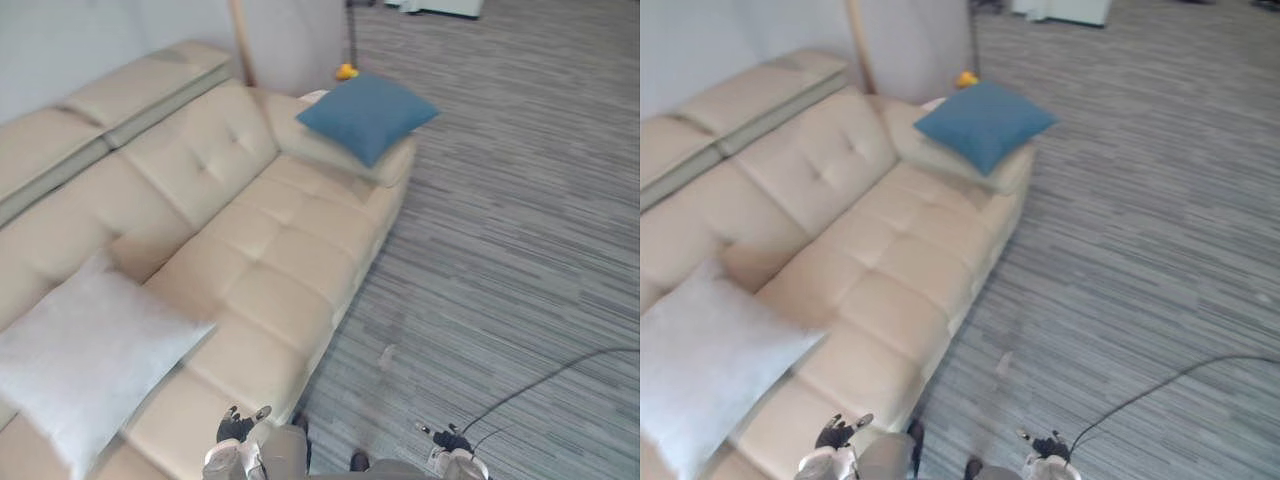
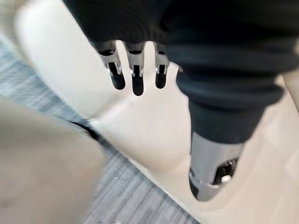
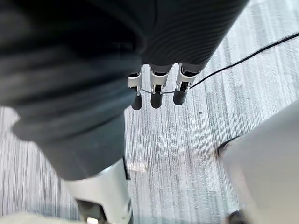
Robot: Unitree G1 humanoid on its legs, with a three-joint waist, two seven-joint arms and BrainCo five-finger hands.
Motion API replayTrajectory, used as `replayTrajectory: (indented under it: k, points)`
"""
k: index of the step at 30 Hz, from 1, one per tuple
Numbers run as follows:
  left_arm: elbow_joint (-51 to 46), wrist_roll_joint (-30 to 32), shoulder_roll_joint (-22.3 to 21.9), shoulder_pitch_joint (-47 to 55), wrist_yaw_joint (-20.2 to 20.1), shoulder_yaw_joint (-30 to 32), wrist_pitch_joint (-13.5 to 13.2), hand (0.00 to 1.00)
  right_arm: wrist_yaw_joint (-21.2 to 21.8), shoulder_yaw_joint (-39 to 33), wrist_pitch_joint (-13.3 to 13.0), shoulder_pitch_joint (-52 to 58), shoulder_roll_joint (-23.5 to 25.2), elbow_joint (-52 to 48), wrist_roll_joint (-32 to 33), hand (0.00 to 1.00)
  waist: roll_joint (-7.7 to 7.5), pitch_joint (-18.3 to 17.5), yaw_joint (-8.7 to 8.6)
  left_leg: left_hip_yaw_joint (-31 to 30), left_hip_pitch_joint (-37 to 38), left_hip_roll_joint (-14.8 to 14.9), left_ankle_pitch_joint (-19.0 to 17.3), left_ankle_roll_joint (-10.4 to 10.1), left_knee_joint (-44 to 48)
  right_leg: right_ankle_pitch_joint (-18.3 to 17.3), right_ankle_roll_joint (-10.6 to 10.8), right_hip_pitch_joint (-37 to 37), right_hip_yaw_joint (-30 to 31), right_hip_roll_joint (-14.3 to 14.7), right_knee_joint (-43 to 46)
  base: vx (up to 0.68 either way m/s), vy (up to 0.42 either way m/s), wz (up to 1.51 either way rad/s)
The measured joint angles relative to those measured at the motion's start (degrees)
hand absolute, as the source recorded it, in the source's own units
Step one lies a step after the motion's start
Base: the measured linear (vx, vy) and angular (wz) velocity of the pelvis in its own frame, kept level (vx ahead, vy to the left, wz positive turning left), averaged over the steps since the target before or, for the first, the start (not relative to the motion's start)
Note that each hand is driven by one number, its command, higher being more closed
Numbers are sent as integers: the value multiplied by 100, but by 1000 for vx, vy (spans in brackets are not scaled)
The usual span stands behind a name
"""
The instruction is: Pick up cushions and gather them together orderly.
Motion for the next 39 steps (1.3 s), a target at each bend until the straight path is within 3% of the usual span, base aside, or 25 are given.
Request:
replayTrajectory:
  k: [2,3,6,8,9,11,13,14,15,16,17,19,21,22,24,25,26,27,28,30,31,33,36,38,39]
  points:
    - [13,-4,-23,21,4,-86,13,0,5,4,-4,-72,-37,35,-16,0,116,3,-58,176,464,28,-59,57,-289,-37,-175,-219,-751,-402,507,360,97,-24]
    - [12,-12,-58,30,10,-113,16,0,6,1,0,-156,-47,88,-17,0,175,-52,-68,254,705,122,-56,52,-521,-110,-370,-227,-1240,-622,224,324,41,-34]
    - [52,-124,-47,-33,108,-186,18,0,6,-2,-5,-422,-65,222,-17,0,358,9,-93,279,971,459,-55,51,-751,21,-552,-240,-2067,-803,-935,289,-54,-33]
    - [194,-175,143,-37,113,-395,18,0,3,-8,-7,-528,-104,363,-20,0,297,53,-181,251,1066,511,-57,36,-770,698,-573,-250,-1922,-754,-1967,275,-176,-7]
    - [245,-178,287,-37,114,-447,16,0,2,-27,-7,-498,-101,456,-20,0,71,55,-227,177,1145,366,-96,-36,-753,1581,-690,-254,-1454,-753,-2486,301,-232,-10]
    - [411,-199,167,-36,121,-431,26,0,-20,-176,-3,-482,-322,617,-14,0,315,62,-251,-157,1175,560,-151,-150,-516,1361,-823,-222,-1421,-515,-2250,308,-266,-27]
    - [417,-222,-74,-66,128,-211,21,0,-36,-362,2,-417,-455,723,-8,0,522,141,-279,-358,631,762,-112,-308,842,1185,-928,-3,-1440,-348,-2422,295,-232,-22]
    - [389,-220,-115,-66,125,-165,23,0,-44,-370,3,-369,-462,713,-1,0,537,144,-298,-440,420,815,20,-492,1338,1110,-950,96,-1489,-319,-2448,325,-204,8]
    - [327,-217,-111,-53,114,-156,14,0,-69,-383,-4,-241,-449,606,52,0,565,184,-332,-530,73,906,494,-662,2262,970,-1036,387,-1532,-267,-2472,263,-165,11]
    - [306,-217,-101,-46,111,-162,6,0,-81,-319,-2,-142,-452,514,50,0,555,212,-334,-446,-191,987,638,-557,2937,815,-1124,678,-1524,-231,-2538,320,-174,9]
    - [257,-199,-88,-41,104,-165,-8,0,-106,-330,6,-133,-441,514,50,0,532,218,-333,-313,-399,986,345,-439,3214,692,-1148,888,-1501,-228,-2568,241,-113,3]
    - [214,-183,-83,-35,105,-168,-35,0,-133,-345,9,-170,-432,516,54,0,520,219,-307,-63,-699,878,56,-344,2946,586,-1064,1145,-1481,-230,-2769,206,-76,-8]
    - [159,-198,-93,-40,112,-236,-50,0,-159,-345,7,-264,-431,516,57,0,525,221,-262,193,-818,600,0,-332,1740,560,-1016,1330,-1407,-233,-3036,236,0,-30]
    - [160,-191,-92,-37,111,-282,-45,0,-158,-345,1,-293,-430,509,57,0,540,210,-238,268,-767,397,165,-390,569,563,-984,1446,-1373,-206,-3216,302,40,-31]
    - [196,-170,-94,-37,102,-397,-34,0,-158,-390,7,-272,-461,521,57,0,662,168,-195,220,-665,243,769,-412,-901,517,-905,1665,-1265,5,-3458,350,96,-35]
    - [211,-173,-91,-37,100,-407,-34,0,-160,-398,8,-272,-452,527,57,0,671,171,-185,153,-645,235,1007,-231,-905,474,-846,1696,-1228,31,-3449,406,140,-44]
    - [227,-173,-27,-56,96,-408,-30,0,-159,-398,16,-274,-359,529,52,0,522,130,-149,140,-564,45,1005,167,-759,224,-677,1794,-1062,-123,-3310,462,119,-32]
    - [228,-172,28,-50,90,-410,-21,0,-156,-400,29,-244,-327,523,50,0,388,74,-184,174,-517,-81,803,201,-684,106,-609,1779,-998,-272,-3005,585,126,-39]
    - [247,-173,60,-54,93,-417,0,0,-154,-396,43,-182,-343,509,38,0,300,72,-187,296,-290,-219,583,237,-698,-92,-372,1498,-828,-458,-2064,593,125,-24]
    - [240,-176,73,-65,90,-448,31,0,-142,-377,47,-151,-312,429,1,0,276,129,-201,292,106,-345,380,281,-693,137,127,656,-655,-689,132,483,102,-2]
    - [238,-177,74,-68,95,-446,95,0,-112,-366,51,-73,-240,349,18,0,266,160,-236,263,432,-370,254,278,-677,180,126,320,-667,-811,1113,408,46,24]
    - [230,-179,56,-49,98,-449,107,0,-99,-336,41,-22,-214,140,-5,0,287,168,-246,216,923,-336,132,246,-796,103,-16,26,-926,-969,1407,505,-1,25]
    - [228,-185,5,-88,102,-450,113,0,-81,-349,51,-157,-206,120,-13,0,371,186,-295,96,1442,-33,106,202,-1090,2,-349,-326,-1378,-920,200,470,-105,34]
    - [247,-183,25,-89,99,-454,107,0,-39,-355,47,-251,-185,176,-7,0,346,187,-350,-70,1564,179,16,53,-1137,542,-448,-436,-1164,-646,-1352,512,-264,46]
    - [249,-182,104,-59,100,-450,89,0,-38,-405,44,-222,-144,244,-5,0,191,148,-384,-206,1607,110,-82,-88,-1129,1232,-538,-420,-791,-592,-2166,416,-291,43]
